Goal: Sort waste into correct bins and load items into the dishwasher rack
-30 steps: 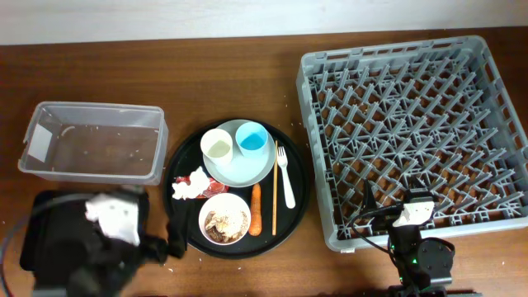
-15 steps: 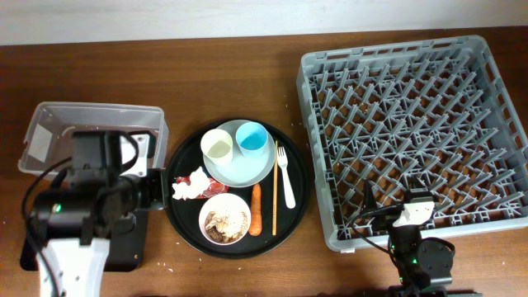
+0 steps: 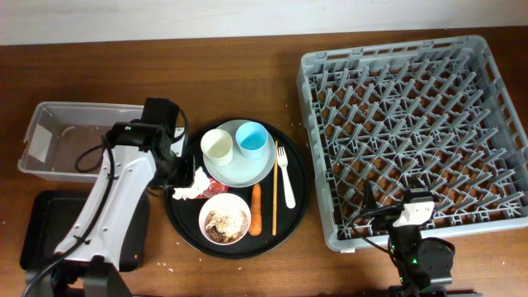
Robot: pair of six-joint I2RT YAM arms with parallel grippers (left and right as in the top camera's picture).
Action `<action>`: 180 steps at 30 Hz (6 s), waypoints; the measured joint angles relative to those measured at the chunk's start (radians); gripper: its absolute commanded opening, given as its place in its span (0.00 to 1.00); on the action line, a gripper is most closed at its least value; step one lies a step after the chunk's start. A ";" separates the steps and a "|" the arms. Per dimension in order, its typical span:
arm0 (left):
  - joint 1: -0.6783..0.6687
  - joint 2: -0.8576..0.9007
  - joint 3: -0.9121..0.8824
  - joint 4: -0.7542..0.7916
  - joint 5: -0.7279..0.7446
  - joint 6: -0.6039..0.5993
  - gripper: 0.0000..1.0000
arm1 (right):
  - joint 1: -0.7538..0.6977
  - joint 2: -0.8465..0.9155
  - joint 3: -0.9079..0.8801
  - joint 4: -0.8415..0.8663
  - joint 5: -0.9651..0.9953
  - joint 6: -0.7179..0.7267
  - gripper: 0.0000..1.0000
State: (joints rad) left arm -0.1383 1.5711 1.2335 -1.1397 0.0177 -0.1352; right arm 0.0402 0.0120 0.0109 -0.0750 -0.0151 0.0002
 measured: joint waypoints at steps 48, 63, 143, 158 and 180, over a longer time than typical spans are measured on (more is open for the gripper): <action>0.028 -0.456 -0.214 0.484 -0.167 -0.047 0.01 | 0.000 -0.001 0.000 0.000 0.000 0.000 0.99; 0.240 -0.023 -0.211 0.577 0.080 -0.135 0.01 | 0.000 -0.001 0.000 0.000 0.000 0.000 0.99; 0.333 -0.618 -0.173 0.164 0.399 -0.092 0.56 | 0.000 -0.001 0.000 0.000 0.000 0.001 0.99; -0.013 -0.070 -0.204 0.208 -0.013 -0.772 0.58 | 0.000 0.000 0.000 0.000 0.000 0.000 0.99; -0.018 0.122 -0.301 0.479 -0.015 -1.059 0.76 | 0.000 0.000 0.000 0.000 0.000 0.000 0.99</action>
State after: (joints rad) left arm -0.1562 1.6936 0.9329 -0.6605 0.0029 -1.1946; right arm 0.0402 0.0120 0.0109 -0.0750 -0.0151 -0.0002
